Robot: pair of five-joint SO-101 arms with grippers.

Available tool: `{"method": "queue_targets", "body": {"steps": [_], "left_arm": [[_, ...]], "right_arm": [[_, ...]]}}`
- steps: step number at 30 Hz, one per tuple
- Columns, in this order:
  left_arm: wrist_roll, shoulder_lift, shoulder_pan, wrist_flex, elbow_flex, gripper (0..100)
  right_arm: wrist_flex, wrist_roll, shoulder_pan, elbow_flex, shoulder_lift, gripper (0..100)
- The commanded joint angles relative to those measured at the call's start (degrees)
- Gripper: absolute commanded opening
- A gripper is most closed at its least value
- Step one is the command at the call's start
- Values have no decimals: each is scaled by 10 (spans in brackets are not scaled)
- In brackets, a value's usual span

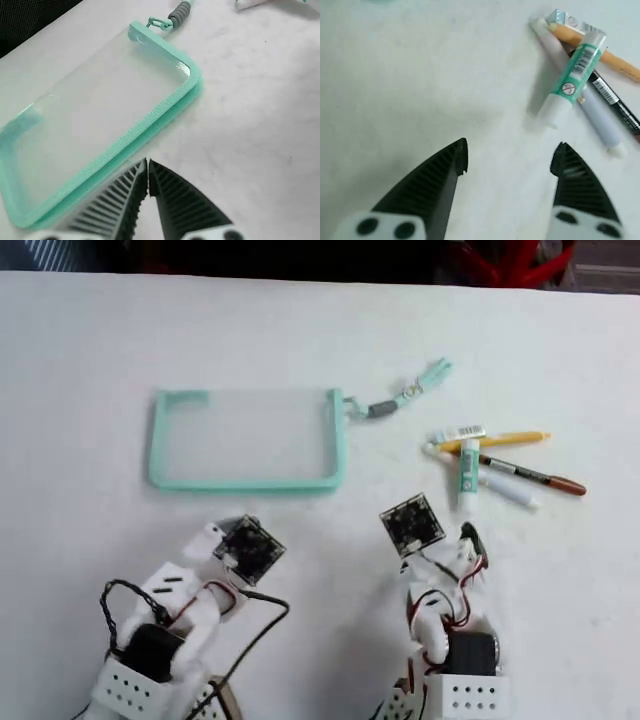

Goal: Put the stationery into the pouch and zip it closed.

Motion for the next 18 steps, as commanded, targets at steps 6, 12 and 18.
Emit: {"method": "queue_targets", "body": {"steps": [6, 12, 18], "left_arm": [[-11, -6, -73, -5, -11, 33], [-44, -6, -332, -41, -35, 68], [125, -6, -553, -77, -56, 76]], "right_arm": [[7, 4, -9, 5, -5, 146], [7, 4, -9, 5, -5, 139], [7, 4, -9, 5, -5, 145]]}}
